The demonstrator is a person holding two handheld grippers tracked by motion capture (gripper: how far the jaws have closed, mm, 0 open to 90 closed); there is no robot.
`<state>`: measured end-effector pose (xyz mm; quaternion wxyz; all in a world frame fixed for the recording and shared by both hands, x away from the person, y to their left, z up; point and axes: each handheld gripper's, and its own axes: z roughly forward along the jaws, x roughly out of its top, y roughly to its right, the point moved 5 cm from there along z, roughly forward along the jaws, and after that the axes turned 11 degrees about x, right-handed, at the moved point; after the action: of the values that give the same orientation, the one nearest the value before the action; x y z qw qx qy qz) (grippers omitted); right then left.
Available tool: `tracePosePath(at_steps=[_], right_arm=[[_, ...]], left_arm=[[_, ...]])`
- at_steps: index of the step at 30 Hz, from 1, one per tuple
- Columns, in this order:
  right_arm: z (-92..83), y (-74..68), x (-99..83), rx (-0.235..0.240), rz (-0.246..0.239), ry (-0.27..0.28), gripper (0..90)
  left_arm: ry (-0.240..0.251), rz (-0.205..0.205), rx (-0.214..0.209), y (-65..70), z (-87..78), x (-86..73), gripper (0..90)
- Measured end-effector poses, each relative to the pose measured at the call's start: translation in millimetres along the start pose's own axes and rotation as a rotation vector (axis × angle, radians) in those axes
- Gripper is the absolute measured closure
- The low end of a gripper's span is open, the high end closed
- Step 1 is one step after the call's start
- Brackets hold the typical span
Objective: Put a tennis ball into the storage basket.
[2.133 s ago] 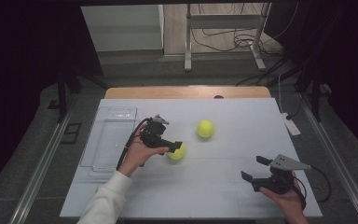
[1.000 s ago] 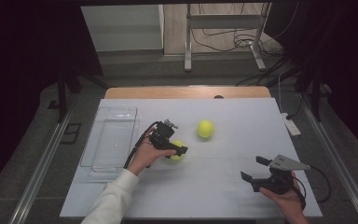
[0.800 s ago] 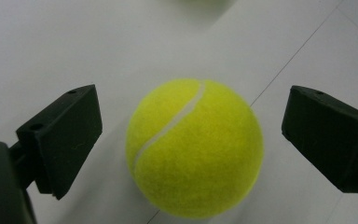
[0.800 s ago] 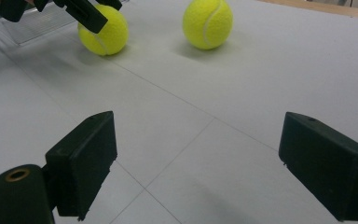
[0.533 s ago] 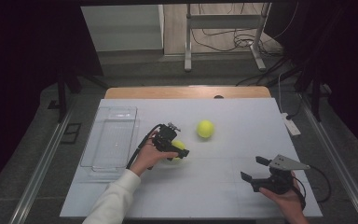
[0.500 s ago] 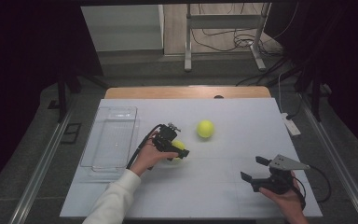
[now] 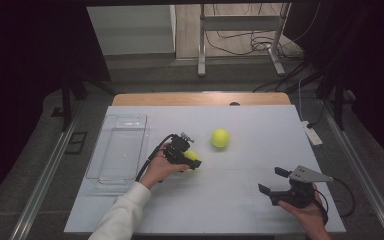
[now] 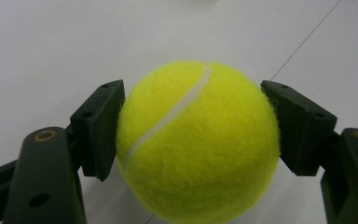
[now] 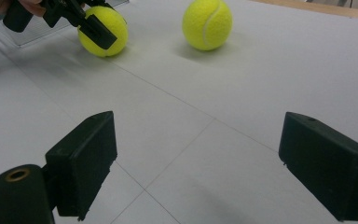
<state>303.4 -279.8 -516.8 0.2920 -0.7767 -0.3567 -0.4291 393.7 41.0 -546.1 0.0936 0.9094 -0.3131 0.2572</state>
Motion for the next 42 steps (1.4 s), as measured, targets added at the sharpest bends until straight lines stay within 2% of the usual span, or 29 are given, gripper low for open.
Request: tracePosePath(at_steps=[10, 20, 27, 42], right_arm=[[-0.4, -0.1, 0.3, 0.001, -0.002, 0.004, 11.9], [-0.3, -0.1, -0.1, -0.003, -0.003, 0.001, 12.0], [0.0, 0.1, -0.1, -0.006, -0.005, -0.001, 11.9], [-0.5, -0.2, 0.1, -0.005, -0.003, 0.001, 12.0]], left_arm=[[0.061, -0.002, -0.004, -0.7, -16.3, 1.1, 26.8], [0.11, -0.021, 0.014, -2.4, -25.5, 4.2, 26.8], [0.173, -0.034, 0.032, -6.5, -38.0, 7.5, 26.8], [0.278, -0.039, 0.024, -6.1, -61.5, 14.4, 26.8]])
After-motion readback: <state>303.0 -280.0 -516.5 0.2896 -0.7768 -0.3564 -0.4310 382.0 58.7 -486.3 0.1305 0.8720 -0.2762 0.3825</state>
